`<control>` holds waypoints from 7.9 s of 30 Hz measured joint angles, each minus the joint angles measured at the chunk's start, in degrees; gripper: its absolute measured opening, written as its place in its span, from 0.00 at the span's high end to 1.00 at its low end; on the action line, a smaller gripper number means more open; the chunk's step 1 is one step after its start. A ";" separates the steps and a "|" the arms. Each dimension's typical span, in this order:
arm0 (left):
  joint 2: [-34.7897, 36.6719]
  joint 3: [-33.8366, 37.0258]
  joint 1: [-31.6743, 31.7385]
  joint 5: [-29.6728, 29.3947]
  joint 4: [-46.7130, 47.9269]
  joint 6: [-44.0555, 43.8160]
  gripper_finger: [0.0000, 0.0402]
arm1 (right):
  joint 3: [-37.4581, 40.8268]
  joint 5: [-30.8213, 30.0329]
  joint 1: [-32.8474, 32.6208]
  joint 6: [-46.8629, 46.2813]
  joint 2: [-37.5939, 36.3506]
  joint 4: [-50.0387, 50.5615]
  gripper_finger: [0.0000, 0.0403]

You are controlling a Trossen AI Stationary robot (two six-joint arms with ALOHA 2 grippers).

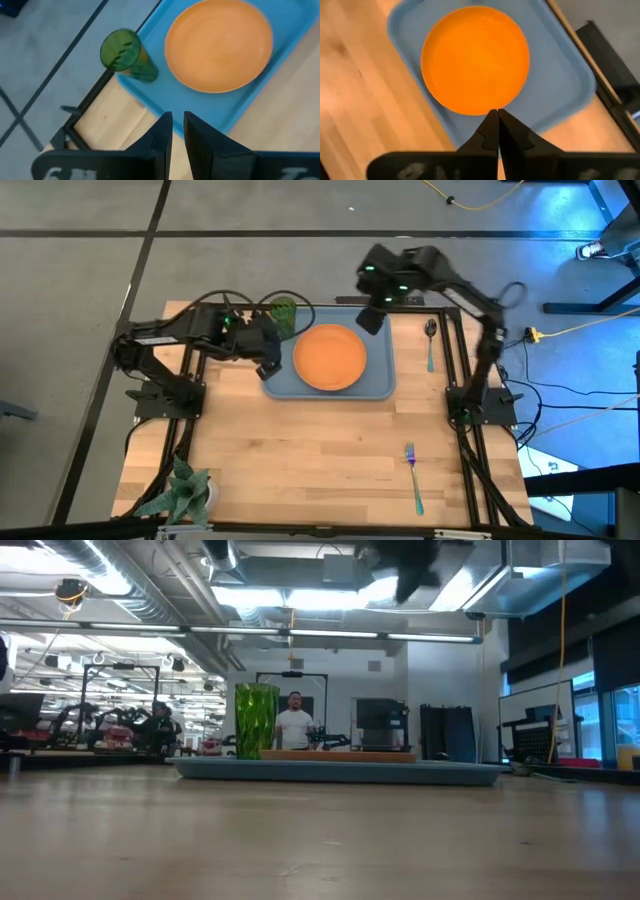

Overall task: Pick and place plate/cup/fork/spoon on tray
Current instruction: Put the blue spoon on the blue tray

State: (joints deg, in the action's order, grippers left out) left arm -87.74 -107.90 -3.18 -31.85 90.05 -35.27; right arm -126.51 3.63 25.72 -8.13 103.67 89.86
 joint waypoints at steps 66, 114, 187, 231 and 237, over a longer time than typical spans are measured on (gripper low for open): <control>0.02 0.92 2.58 2.60 -3.66 0.96 0.90 | 83.04 -15.39 15.25 -44.03 -35.05 -32.50 0.71; 0.04 0.92 5.86 2.51 -3.62 1.38 0.90 | 82.90 -28.03 25.25 -42.39 -14.49 -45.40 0.71; 0.04 0.92 5.77 2.55 -3.57 3.65 0.90 | 83.40 -15.93 10.40 -36.80 -15.79 -44.53 0.96; 0.04 0.92 5.77 2.57 -3.57 6.00 0.90 | 64.95 -15.58 -2.50 -53.18 -8.30 -49.69 0.96; 0.04 0.92 5.77 2.57 -3.55 7.39 0.90 | 64.94 -13.97 -2.50 -53.21 -4.01 -53.69 0.96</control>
State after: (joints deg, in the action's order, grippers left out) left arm -87.70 -106.98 2.59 -29.28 86.50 -27.88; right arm -61.58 -10.35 23.22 -61.34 99.67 36.17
